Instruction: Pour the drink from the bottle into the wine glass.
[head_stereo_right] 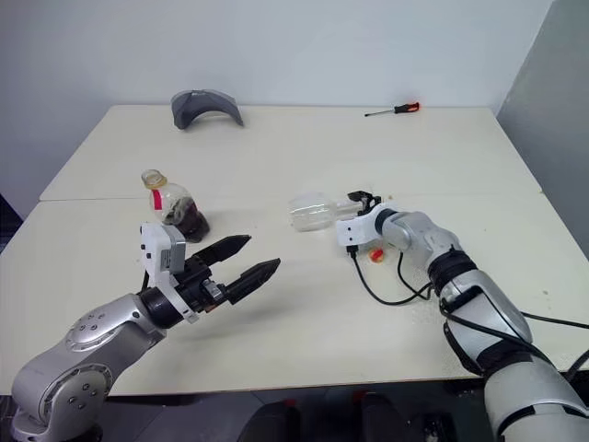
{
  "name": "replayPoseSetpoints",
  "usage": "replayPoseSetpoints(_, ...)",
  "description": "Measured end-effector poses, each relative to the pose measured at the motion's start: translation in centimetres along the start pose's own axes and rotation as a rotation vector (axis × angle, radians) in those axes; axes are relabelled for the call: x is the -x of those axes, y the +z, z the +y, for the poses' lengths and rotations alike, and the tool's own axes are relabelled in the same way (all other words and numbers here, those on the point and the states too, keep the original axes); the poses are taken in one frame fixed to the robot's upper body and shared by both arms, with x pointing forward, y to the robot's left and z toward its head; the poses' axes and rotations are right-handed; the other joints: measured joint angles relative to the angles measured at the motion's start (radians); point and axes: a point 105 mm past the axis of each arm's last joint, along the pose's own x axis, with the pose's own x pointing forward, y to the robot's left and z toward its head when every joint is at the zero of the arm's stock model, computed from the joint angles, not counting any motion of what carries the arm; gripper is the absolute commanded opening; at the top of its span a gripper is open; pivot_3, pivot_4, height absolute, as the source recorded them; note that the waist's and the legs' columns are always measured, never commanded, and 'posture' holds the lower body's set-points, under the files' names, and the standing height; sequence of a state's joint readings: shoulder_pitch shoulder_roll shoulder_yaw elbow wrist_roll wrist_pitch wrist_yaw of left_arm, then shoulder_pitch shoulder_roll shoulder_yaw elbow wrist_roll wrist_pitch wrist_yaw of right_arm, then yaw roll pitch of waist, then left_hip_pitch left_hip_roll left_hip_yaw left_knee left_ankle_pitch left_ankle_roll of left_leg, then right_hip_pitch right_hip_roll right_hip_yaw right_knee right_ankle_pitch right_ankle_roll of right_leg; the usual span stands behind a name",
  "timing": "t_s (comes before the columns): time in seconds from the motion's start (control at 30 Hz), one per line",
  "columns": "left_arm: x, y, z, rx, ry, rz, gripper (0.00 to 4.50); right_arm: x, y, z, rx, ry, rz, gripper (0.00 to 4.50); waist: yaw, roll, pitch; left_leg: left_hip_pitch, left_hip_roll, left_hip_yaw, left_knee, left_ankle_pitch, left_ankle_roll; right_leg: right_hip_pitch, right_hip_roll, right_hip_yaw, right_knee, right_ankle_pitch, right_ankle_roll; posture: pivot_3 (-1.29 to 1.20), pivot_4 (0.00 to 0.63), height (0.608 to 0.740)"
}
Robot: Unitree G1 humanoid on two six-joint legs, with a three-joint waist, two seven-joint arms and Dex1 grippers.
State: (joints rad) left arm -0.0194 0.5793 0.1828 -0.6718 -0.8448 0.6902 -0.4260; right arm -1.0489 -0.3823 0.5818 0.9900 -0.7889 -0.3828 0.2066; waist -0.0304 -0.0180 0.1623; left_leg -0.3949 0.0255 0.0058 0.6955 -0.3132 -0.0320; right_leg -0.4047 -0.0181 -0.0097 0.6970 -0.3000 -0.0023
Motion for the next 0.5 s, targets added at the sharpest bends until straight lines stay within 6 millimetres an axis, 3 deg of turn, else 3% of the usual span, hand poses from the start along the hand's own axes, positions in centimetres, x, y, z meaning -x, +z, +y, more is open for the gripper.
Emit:
replayPoseSetpoints(0.1,0.0,-0.1,0.0,0.002,0.001,0.000,4.50,-0.6,0.3,-0.2,-0.003,0.005,0.008,2.69,-0.001,0.000,0.000,0.000,0.000,0.000,0.000,0.000,0.000,0.000,0.000,0.000,0.000,0.000,0.000,0.00,0.150,0.740)
replayPoseSetpoints(0.33,0.1,-0.3,0.0,0.016,0.009,0.000,4.50,-1.0,0.0,-1.3,-0.004,-0.031,0.039,0.19,-0.001,0.000,0.000,0.000,0.000,0.000,0.000,0.000,0.000,0.000,0.000,0.000,0.001,0.000,0.000,0.00,0.150,0.740)
replayPoseSetpoints(0.5,0.1,-0.3,0.1,0.018,0.020,-0.003,4.50,-1.1,-0.1,-1.6,-0.009,-0.038,0.051,0.04,0.000,0.000,0.000,0.000,0.000,0.000,0.000,0.000,0.000,0.000,0.000,0.000,0.001,0.000,0.000,0.00,0.150,0.740)
